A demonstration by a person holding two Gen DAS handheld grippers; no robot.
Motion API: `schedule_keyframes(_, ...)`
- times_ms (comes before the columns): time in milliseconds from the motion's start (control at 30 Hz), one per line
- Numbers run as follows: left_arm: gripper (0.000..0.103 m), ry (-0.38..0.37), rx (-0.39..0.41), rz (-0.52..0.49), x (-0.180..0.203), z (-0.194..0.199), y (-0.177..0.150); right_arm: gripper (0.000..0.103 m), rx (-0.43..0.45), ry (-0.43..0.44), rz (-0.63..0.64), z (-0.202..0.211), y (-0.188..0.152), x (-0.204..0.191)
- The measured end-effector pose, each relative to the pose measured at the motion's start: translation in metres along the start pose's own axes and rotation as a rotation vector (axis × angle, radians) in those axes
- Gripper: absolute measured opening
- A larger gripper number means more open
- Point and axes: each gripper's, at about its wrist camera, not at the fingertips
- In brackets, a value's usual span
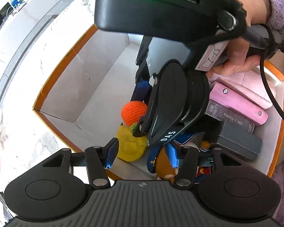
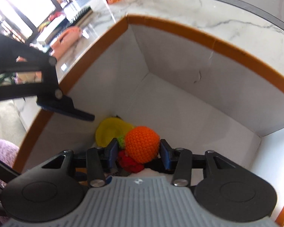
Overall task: Organize objects
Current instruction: 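Lower the tape measure into the box with left while right lowers the orange fruit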
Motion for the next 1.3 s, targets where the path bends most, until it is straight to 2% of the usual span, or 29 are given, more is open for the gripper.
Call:
schedule_keyframes(300,0.066,-0.004,0.016,-0.011,0.02,0.002,-0.006,0.048,-0.082,-0.02,0.101,-0.013,0.0,-0.006)
schedule_keyframes(467,0.067,0.001,0.027,0.003,0.027,0.009,-0.009,0.051,-0.061,-0.047,0.136,-0.009,-0.003,-0.012)
schedule_keyframes(533,0.067,0.006,0.038,0.018,0.029,0.012,-0.011,0.056,-0.041,-0.044,0.136,-0.003,-0.004,-0.013)
schedule_keyframes(667,0.067,0.017,0.056,0.038,0.035,0.019,-0.016,0.057,-0.003,-0.036,0.136,0.011,-0.004,-0.012)
schedule_keyframes(767,0.067,0.019,0.07,0.057,0.039,0.023,-0.02,0.048,0.021,-0.026,0.133,0.021,-0.003,-0.01)
schedule_keyframes(800,0.067,0.023,0.074,0.066,0.041,0.024,-0.021,0.036,0.024,-0.023,0.132,0.022,-0.003,-0.01)
schedule_keyframes(833,0.067,0.027,0.078,0.077,0.043,0.024,-0.022,0.028,0.027,-0.035,0.132,0.02,0.002,-0.01)
schedule_keyframes(1000,0.067,0.043,0.089,0.123,0.054,0.025,-0.027,0.028,0.029,-0.041,0.128,0.022,0.008,-0.021)
schedule_keyframes(1067,0.067,0.044,0.092,0.146,0.058,0.028,-0.029,0.027,0.037,-0.047,0.135,0.03,-0.008,-0.014)
schedule_keyframes(1133,0.067,0.045,0.107,0.172,0.063,0.035,-0.032,0.025,0.059,-0.033,0.135,0.025,-0.01,-0.015)
schedule_keyframes(1267,0.067,0.076,0.122,0.199,0.08,0.052,-0.036,0.026,0.12,-0.022,0.127,0.052,-0.02,-0.016)
schedule_keyframes(1300,0.067,0.088,0.126,0.202,0.097,0.058,-0.034,0.026,0.136,-0.022,0.128,0.061,-0.024,-0.016)
Point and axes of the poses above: each gripper's, at about its wrist camera, not at the fingertips, and z roughly against the way its jaws point, x to its right, y to its top, and after that the axes turned 14 degrees about -z, right-handed
